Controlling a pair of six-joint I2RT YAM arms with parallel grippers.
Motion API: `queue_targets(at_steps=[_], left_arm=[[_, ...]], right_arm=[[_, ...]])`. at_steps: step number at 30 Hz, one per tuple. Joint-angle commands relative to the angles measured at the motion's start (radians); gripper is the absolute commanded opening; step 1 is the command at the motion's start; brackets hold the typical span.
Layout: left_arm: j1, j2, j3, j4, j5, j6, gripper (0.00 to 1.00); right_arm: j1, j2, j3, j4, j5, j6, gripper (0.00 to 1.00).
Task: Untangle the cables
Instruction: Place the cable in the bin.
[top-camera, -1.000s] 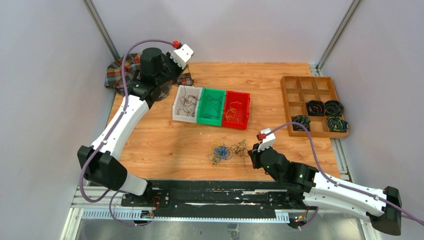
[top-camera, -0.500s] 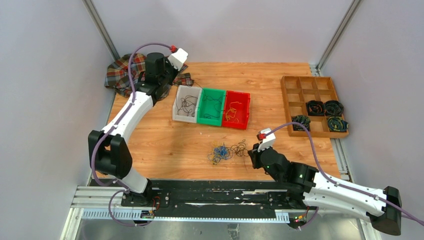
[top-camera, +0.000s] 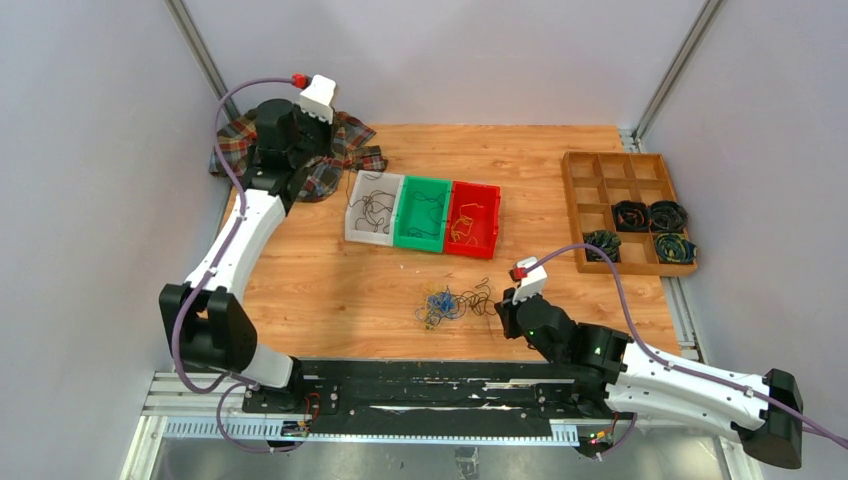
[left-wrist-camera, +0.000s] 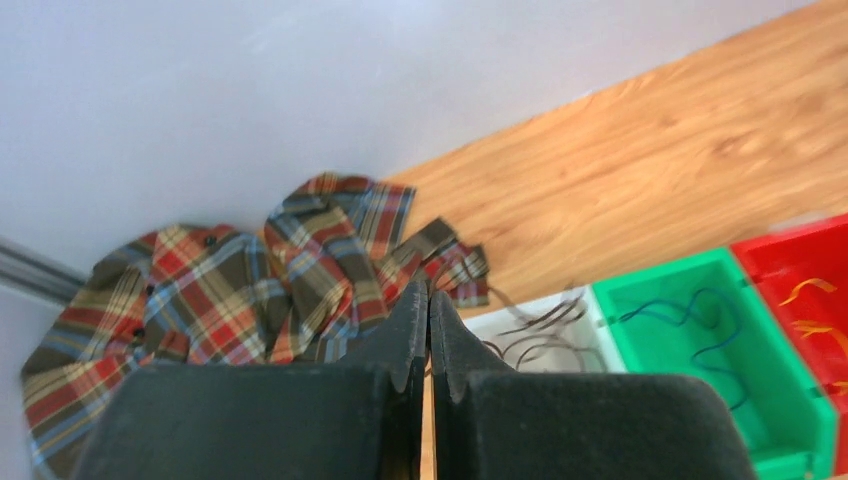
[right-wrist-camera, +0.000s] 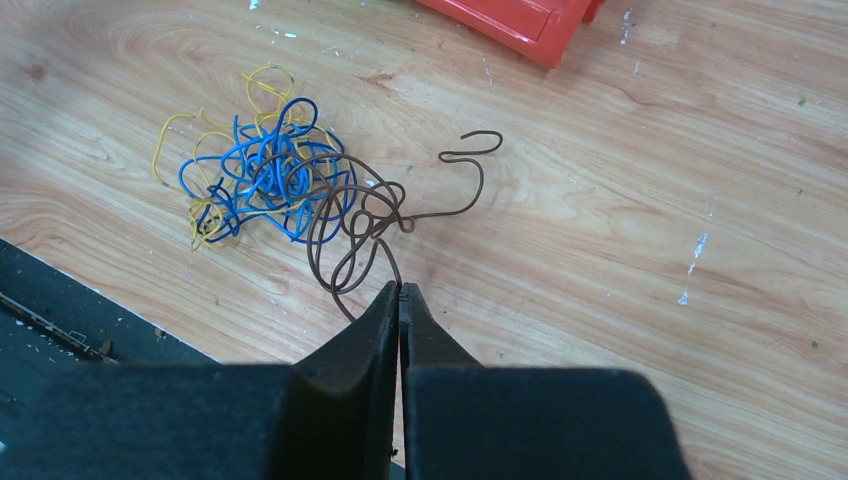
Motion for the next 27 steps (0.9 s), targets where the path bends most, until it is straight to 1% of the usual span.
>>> queue_targets(at_steps=[1, 5, 8, 10, 18, 22, 27], left_arm=[[0.005, -0.065, -0.029, 0.098, 0.093, -0.115, 0.0], [0.004, -0.059, -0.053, 0.087, 0.092, -0.08, 0.01], [0.002, -0.04, -0.075, 0.102, 0.141, -0.035, 0.01], [-0.007, -0.016, -0.079, 0.102, 0.139, -0.013, 0.01], [-0.023, 0.06, -0.074, 0.093, 0.069, 0.078, 0.0], [-0.043, 0.099, -0.068, 0.089, 0.002, 0.131, 0.0], [-0.086, 0.125, -0.091, 0.089, -0.029, 0.222, 0.0]], right_arm=[[0.004, 0.003, 0.009, 0.014, 0.001, 0.007, 0.0], [0.004, 0.007, 0.007, 0.017, -0.002, 0.009, 0.0], [0.004, 0.01, 0.001, 0.028, 0.0, 0.009, 0.0], [0.002, 0.018, 0.0, 0.036, -0.001, 0.009, 0.01], [0.002, 0.031, 0.005, 0.04, 0.004, -0.003, 0.01], [-0.002, 0.027, 0.005, 0.039, 0.006, -0.008, 0.01], [-0.008, 0.029, 0.0, 0.037, 0.003, 0.0, 0.0]])
